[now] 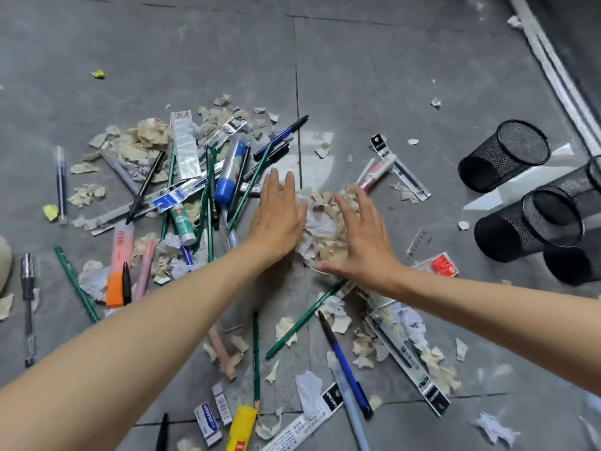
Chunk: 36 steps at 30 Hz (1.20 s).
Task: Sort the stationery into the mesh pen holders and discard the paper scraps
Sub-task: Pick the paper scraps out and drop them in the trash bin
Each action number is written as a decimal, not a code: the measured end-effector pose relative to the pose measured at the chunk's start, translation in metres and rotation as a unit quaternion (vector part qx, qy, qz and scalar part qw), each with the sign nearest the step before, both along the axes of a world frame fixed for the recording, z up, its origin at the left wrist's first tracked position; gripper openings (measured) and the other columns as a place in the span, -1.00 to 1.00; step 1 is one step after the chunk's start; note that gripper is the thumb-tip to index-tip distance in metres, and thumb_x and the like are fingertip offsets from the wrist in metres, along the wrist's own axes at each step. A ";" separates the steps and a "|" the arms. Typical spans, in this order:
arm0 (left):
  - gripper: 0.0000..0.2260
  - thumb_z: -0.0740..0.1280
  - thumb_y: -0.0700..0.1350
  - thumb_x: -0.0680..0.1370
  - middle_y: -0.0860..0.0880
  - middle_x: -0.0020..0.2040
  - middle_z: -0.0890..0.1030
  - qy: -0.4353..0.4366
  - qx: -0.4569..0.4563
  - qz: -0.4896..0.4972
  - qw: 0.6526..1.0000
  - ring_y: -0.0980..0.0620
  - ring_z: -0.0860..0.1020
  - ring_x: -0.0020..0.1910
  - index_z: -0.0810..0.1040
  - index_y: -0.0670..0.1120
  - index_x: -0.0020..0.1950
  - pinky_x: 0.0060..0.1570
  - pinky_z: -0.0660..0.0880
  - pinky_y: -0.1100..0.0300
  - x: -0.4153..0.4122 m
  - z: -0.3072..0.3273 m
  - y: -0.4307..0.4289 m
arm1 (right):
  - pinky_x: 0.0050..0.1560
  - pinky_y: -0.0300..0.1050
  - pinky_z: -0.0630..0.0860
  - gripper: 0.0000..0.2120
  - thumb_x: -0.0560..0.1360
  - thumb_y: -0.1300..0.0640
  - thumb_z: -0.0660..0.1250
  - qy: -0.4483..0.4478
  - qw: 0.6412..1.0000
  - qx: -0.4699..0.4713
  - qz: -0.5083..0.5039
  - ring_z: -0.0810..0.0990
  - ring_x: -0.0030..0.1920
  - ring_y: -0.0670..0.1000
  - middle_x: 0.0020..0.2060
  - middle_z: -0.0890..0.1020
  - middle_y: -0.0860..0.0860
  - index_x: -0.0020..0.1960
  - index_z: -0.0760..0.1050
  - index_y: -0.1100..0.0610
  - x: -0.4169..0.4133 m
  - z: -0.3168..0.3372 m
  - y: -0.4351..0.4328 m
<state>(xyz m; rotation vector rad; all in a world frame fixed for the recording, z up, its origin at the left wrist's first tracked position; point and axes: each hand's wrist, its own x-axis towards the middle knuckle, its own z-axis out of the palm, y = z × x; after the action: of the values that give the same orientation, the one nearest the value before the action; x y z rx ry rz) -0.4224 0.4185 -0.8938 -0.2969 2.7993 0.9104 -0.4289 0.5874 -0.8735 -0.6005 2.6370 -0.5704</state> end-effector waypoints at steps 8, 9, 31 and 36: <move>-0.47 0.01 0.11 0.63 -0.12 0.54 0.07 0.051 0.069 -0.087 0.992 -0.08 -0.02 0.52 0.03 -0.09 0.54 0.50 -0.08 -0.04 0.006 -0.012 0.033 | 0.46 0.04 -0.23 0.17 0.34 0.10 0.52 -0.093 0.989 -0.069 -0.088 -0.35 0.50 0.05 0.50 -0.35 0.07 0.52 -0.37 -0.06 0.001 -0.013 -0.002; -0.47 0.05 0.11 0.63 -0.12 0.52 0.14 0.071 0.112 -0.094 0.987 -0.08 0.05 0.51 0.07 -0.10 0.53 0.49 0.00 -0.07 0.010 -0.012 0.031 | 0.50 0.08 -0.21 0.12 0.36 0.13 0.49 -0.076 0.991 -0.075 -0.082 -0.34 0.50 0.03 0.51 -0.32 0.06 0.53 -0.34 -0.02 -0.001 -0.014 -0.005; 0.03 0.50 0.13 0.32 -0.10 0.54 0.06 0.071 0.056 -0.095 0.991 -0.01 -0.10 0.53 -0.10 -0.06 0.55 0.46 -0.19 0.13 0.000 -0.020 0.051 | -0.03 -0.07 0.53 -0.54 0.33 0.36 0.21 -0.242 0.935 -0.178 -0.187 0.56 0.06 0.09 0.00 0.57 0.15 0.22 0.47 0.16 -0.023 0.014 -0.027; -0.36 0.45 -0.24 0.37 -0.11 0.29 0.44 0.123 0.162 -0.035 0.978 -0.06 0.40 0.28 0.32 -0.12 0.41 0.23 0.36 0.13 0.005 -0.007 0.047 | -0.36 -0.29 0.31 -0.91 0.42 0.49 0.16 -0.282 0.907 -0.191 -0.249 0.39 -0.36 0.00 -0.42 0.37 0.11 -0.20 0.42 0.39 -0.026 0.034 -0.035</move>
<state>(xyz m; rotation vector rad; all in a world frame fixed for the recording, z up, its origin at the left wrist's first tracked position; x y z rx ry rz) -0.4176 0.4658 -0.9010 -0.0389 2.7847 1.4506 -0.4545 0.5527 -0.8399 0.1595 2.1089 -1.2201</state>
